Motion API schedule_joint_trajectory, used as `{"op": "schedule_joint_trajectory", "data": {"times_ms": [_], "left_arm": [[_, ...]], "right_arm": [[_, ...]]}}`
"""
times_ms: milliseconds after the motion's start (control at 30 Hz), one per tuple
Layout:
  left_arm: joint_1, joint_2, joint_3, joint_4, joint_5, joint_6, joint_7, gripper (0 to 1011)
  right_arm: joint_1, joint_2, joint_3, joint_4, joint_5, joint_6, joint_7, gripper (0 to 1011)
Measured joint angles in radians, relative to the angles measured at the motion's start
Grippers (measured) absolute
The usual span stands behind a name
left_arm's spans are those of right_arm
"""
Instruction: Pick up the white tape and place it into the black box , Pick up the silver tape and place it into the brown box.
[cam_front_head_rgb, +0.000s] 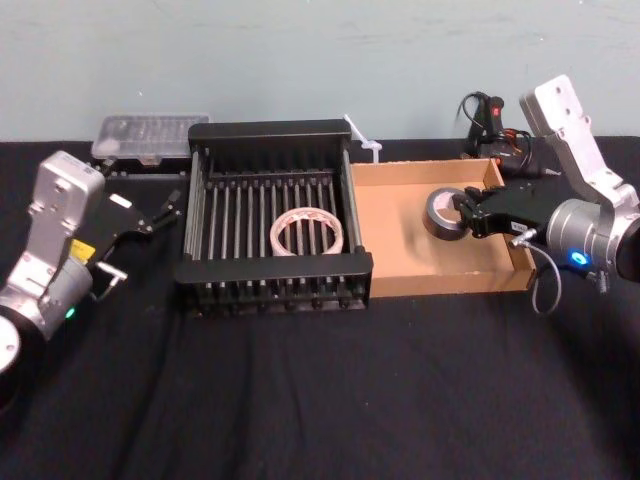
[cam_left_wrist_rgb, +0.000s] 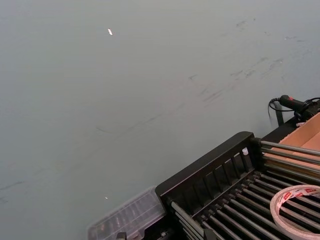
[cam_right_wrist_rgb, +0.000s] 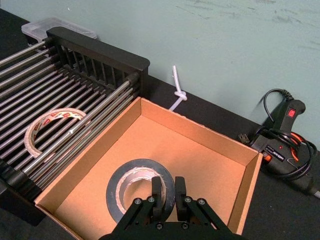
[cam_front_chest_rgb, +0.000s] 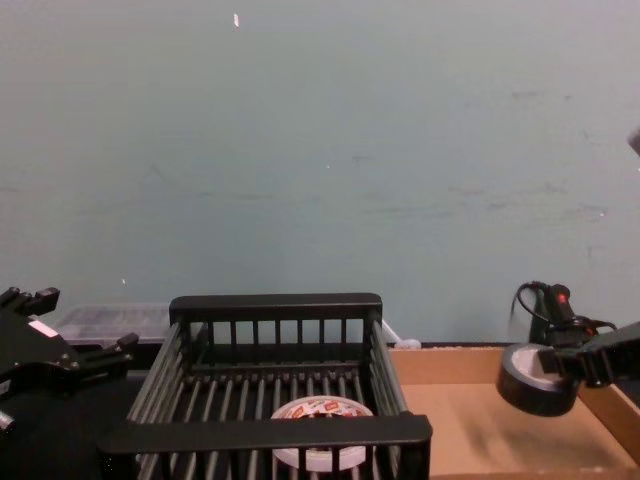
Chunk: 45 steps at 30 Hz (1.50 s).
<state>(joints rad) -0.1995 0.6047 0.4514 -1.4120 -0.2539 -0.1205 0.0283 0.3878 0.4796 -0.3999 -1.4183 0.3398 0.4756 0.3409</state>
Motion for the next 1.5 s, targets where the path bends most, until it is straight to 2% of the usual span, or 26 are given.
{"op": "schedule_joint_trajectory", "data": {"times_ms": [600,833,900,1033,1233,1267,1500], "left_arm": [[0.0,0.0,0.0,0.0,0.0,0.0,0.0,1001],[0.0,0.0,0.0,0.0,0.0,0.0,0.0,1001],[0.0,0.0,0.0,0.0,0.0,0.0,0.0,1001],[0.0,0.0,0.0,0.0,0.0,0.0,0.0,1001],[0.0,0.0,0.0,0.0,0.0,0.0,0.0,1001],[0.0,0.0,0.0,0.0,0.0,0.0,0.0,1001],[0.0,0.0,0.0,0.0,0.0,0.0,0.0,1001]], "right_arm": [[-0.002,0.004,-0.003,-0.005,0.003,0.0,0.001,178],[-0.003,0.005,-0.004,-0.006,0.003,-0.001,0.001,410],[-0.003,0.005,-0.004,-0.006,0.003,-0.001,0.001,450],[-0.003,0.005,-0.004,-0.006,0.004,-0.001,0.001,615],[-0.004,0.006,-0.004,-0.007,0.004,-0.001,0.002,763],[-0.004,0.006,-0.004,-0.007,0.004,-0.001,0.002,828],[-0.004,0.006,-0.004,-0.007,0.004,-0.001,0.002,978]]}}
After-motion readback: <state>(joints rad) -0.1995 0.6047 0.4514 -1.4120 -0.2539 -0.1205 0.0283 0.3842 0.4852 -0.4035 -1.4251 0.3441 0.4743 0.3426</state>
